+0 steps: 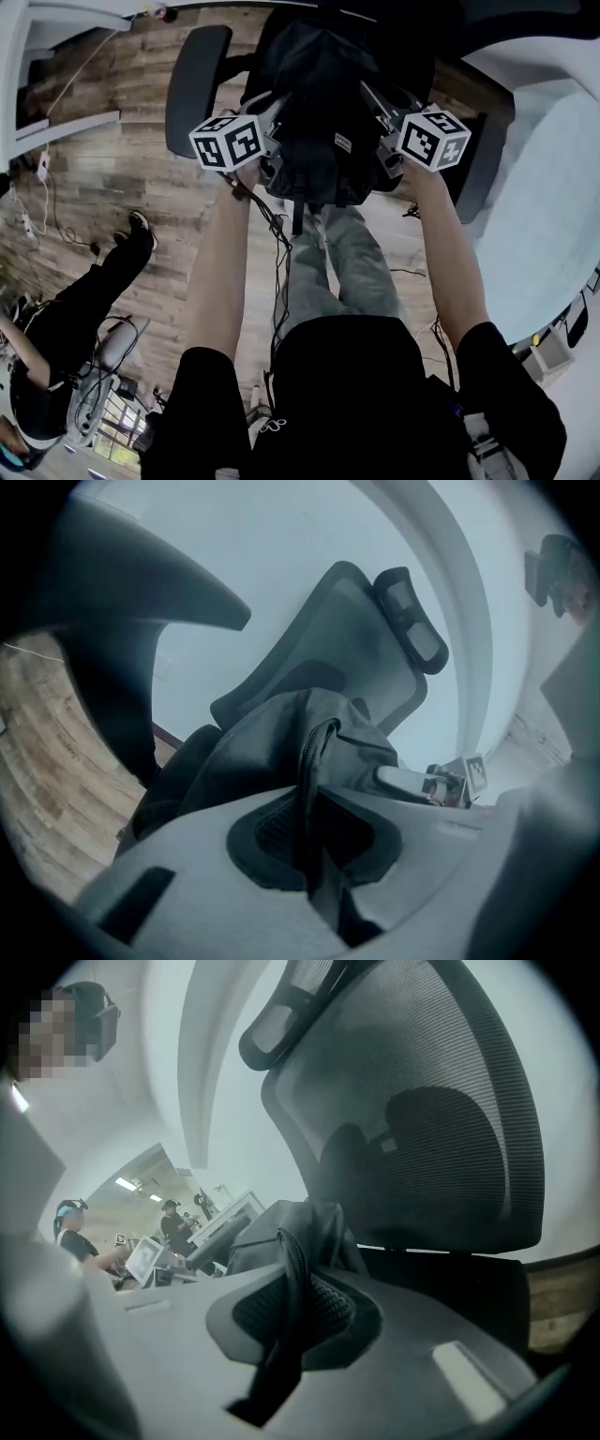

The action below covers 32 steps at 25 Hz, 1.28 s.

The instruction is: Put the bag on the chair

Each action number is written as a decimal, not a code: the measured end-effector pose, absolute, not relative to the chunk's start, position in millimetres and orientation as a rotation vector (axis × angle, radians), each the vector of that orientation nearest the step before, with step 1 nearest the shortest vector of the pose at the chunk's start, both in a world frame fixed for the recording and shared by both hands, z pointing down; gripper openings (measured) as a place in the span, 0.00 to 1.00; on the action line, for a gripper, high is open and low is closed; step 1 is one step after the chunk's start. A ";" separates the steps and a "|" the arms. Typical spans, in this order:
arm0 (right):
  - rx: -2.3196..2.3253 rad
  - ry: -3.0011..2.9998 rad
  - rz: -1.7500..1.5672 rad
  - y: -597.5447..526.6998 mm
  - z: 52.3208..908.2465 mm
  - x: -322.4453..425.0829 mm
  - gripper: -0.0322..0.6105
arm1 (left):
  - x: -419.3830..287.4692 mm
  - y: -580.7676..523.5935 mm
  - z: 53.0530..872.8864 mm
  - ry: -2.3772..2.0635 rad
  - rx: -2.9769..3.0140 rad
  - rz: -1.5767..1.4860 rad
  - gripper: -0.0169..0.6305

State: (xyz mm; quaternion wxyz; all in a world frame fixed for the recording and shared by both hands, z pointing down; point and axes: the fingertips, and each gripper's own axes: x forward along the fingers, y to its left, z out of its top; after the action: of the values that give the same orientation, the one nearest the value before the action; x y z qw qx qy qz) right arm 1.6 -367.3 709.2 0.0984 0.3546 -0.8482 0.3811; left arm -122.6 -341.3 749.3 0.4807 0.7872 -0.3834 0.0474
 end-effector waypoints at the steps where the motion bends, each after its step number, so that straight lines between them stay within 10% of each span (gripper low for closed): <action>1: 1.055 -2.496 1.117 -372.9 712.9 3.4 0.09 | -122.7 -345.8 752.9 -0.937 1.915 0.120 0.05; 32: 1.284 -2.035 0.953 -439.3 856.2 51.5 0.29 | -113.4 -410.2 870.8 -1.217 1.917 0.709 0.23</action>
State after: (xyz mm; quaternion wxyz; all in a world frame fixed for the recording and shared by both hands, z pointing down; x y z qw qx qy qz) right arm 51.5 -439.3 856.2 0.2734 0.4772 -0.7564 0.3542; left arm -113.4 -410.2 870.8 0.3720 0.7480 -0.4749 0.2766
